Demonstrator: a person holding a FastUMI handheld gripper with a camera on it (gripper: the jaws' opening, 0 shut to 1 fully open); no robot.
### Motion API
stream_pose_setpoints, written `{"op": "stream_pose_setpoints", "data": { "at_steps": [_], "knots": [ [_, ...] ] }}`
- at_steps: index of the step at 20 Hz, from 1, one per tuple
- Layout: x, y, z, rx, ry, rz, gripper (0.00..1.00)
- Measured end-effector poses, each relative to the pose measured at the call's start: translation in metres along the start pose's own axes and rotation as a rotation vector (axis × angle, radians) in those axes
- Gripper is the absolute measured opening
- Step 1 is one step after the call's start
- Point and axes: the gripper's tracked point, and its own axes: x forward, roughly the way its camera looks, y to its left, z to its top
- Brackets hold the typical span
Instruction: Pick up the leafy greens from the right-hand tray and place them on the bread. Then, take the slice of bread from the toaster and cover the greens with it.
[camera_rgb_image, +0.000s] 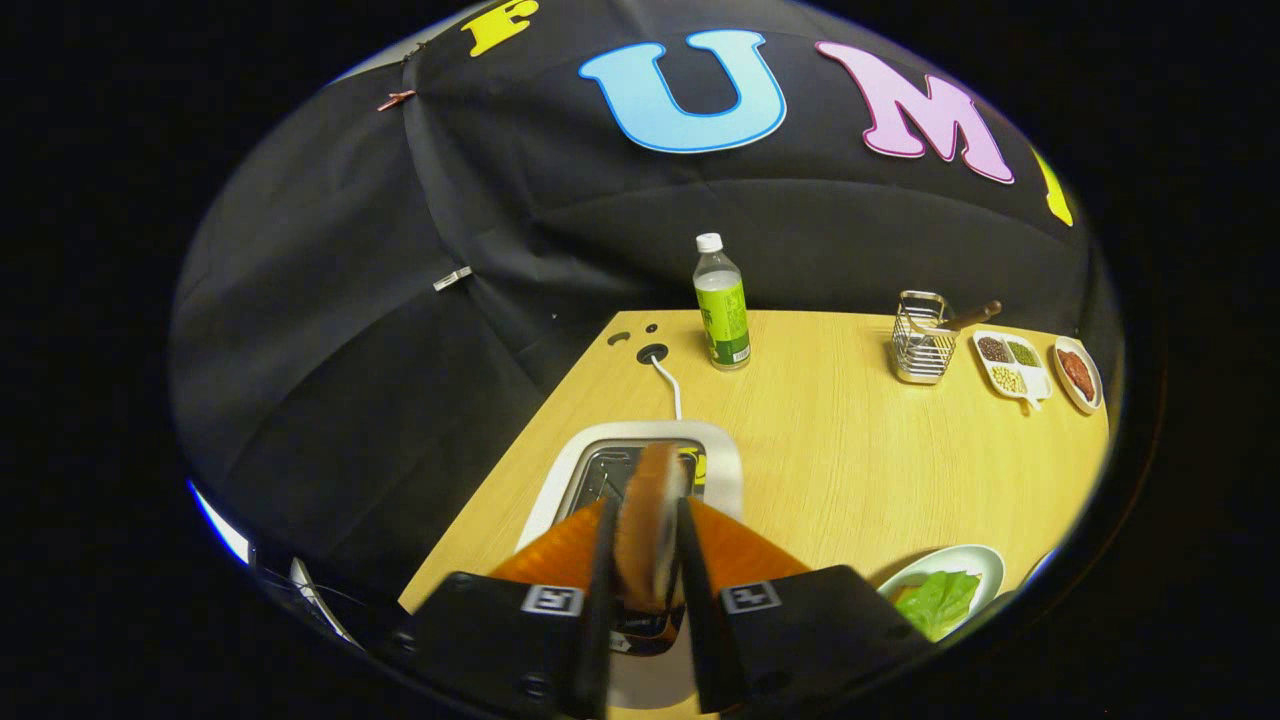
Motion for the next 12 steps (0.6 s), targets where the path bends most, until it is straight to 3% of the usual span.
{"op": "stream_pose_setpoints", "data": {
  "at_steps": [1,3,12],
  "knots": [
    [-0.005,0.0,0.0,0.008,0.0,0.0,0.21],
    [-0.005,-0.001,0.006,0.003,-0.013,-0.009,0.16],
    [-0.076,0.01,0.065,0.059,-0.153,0.1,0.16]
  ]
}}
